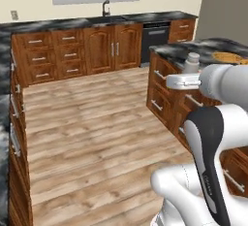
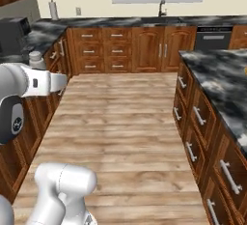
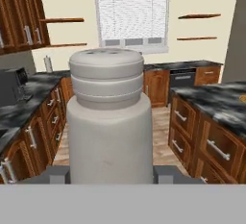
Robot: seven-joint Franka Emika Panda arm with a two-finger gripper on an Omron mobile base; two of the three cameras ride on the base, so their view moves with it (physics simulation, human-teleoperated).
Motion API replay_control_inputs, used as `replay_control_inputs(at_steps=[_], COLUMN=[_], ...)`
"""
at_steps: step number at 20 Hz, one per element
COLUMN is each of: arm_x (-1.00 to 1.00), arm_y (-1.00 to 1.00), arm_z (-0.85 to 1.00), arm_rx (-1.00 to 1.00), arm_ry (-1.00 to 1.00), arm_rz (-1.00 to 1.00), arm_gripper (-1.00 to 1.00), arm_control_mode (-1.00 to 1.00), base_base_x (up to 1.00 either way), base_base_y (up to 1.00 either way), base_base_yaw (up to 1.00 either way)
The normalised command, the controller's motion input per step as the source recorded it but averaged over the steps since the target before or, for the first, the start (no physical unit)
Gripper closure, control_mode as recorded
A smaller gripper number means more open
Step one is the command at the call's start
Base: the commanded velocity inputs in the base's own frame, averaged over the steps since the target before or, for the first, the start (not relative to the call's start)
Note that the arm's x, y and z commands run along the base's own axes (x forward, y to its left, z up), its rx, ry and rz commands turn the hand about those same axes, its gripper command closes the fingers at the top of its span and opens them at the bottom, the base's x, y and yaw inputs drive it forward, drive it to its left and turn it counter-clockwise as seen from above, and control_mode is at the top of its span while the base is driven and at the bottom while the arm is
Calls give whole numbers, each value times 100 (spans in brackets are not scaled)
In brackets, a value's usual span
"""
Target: Move the condiment bottle and shaker from the cabinet to the dining counter.
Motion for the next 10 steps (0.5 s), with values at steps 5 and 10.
replay_control_inputs(at_steps=[5,10], arm_x=[0,0], arm_y=[0,0], arm_z=[0,0], arm_rx=[0,0], arm_ry=[0,0], arm_rz=[0,0], arm_gripper=[100,100], arm_control_mode=[100,100], base_base_x=[14,5], base_base_y=[0,0], base_base_yaw=[-46,-42])
